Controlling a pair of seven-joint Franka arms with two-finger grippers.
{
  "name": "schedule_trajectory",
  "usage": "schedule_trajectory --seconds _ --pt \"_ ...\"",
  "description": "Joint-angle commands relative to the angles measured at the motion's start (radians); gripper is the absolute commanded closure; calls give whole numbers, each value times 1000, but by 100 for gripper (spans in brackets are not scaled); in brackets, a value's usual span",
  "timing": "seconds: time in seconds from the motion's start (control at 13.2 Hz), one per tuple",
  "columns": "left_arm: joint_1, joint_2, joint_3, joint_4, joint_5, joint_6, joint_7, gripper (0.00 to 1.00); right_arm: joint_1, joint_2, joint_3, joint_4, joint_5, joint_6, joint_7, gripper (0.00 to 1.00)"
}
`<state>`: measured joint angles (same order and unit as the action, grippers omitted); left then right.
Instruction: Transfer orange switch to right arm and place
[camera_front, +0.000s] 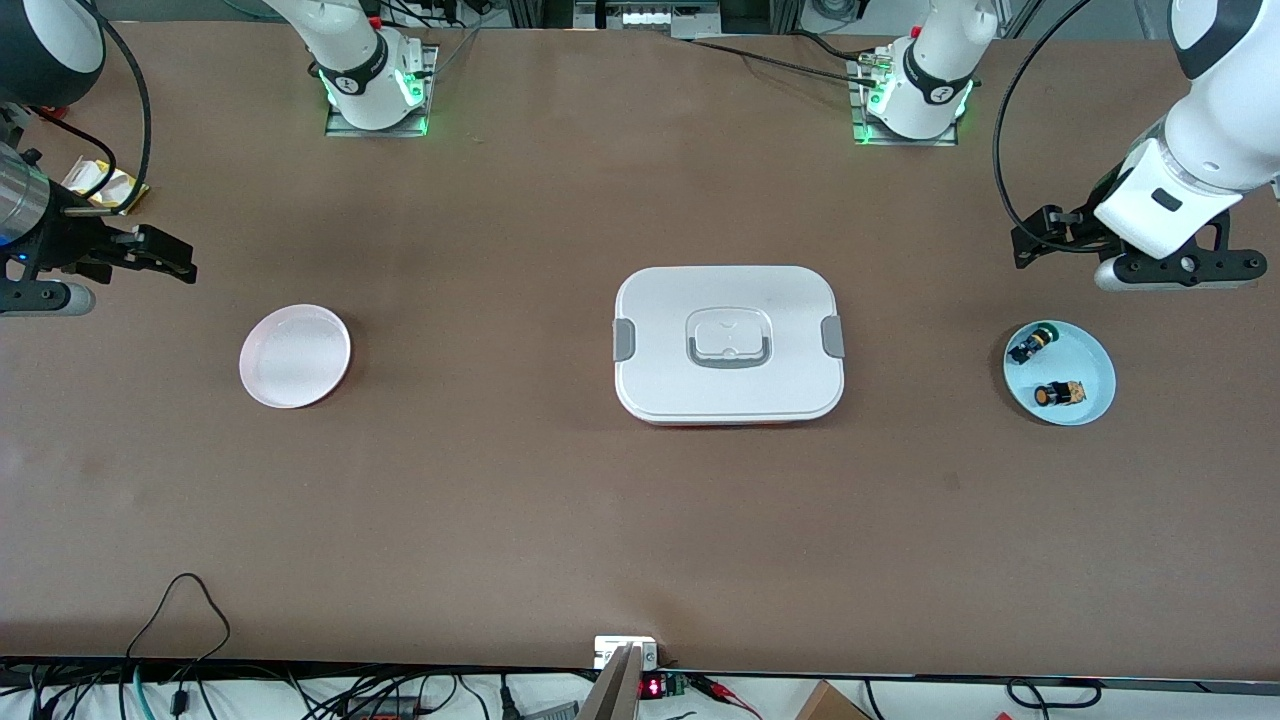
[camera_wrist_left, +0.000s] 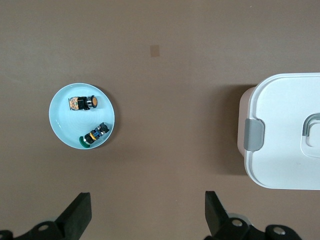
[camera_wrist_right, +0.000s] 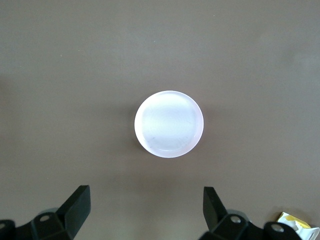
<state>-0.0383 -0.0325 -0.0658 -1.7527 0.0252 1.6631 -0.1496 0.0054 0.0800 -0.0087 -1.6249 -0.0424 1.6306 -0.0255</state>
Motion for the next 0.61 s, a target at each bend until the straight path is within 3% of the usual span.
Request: schedule_trajectory --seconds 0.0,0.53 --pt "1 16 -3 33 7 -23 -4 0 -18 3 3 14 16 -2 -1 0" --pt "3 56 -3 50 5 -74 -18 0 -18 4 3 14 16 -2 -1 0"
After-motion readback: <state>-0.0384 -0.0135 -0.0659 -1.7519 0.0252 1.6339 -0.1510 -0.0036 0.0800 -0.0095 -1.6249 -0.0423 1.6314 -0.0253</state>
